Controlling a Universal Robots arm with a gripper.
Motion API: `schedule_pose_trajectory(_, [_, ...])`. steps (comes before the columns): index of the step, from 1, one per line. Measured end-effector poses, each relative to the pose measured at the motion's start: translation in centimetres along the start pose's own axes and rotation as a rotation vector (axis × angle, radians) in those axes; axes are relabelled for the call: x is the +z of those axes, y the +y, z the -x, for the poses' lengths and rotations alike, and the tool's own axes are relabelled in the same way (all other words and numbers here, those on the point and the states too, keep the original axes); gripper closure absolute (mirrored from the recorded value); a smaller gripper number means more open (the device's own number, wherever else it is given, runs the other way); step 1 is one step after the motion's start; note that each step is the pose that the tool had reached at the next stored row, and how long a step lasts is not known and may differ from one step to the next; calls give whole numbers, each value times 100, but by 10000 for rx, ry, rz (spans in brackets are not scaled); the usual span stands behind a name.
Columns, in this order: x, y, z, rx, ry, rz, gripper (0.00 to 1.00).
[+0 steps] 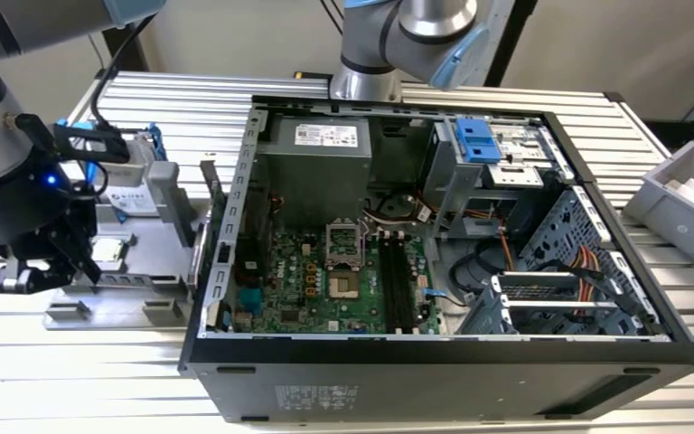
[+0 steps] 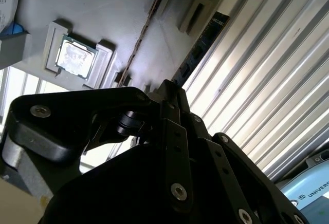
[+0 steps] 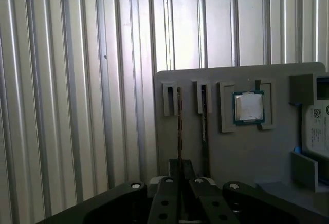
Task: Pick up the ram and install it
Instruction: 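Pick up the ram and move it above insertion slot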
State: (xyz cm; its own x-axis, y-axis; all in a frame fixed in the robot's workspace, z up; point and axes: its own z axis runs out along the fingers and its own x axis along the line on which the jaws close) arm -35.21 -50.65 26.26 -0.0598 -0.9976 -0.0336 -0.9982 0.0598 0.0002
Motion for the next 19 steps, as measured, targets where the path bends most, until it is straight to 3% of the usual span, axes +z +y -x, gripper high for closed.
schedule_pose_trajectory(19, [-105,0,4,0,0,0,100])
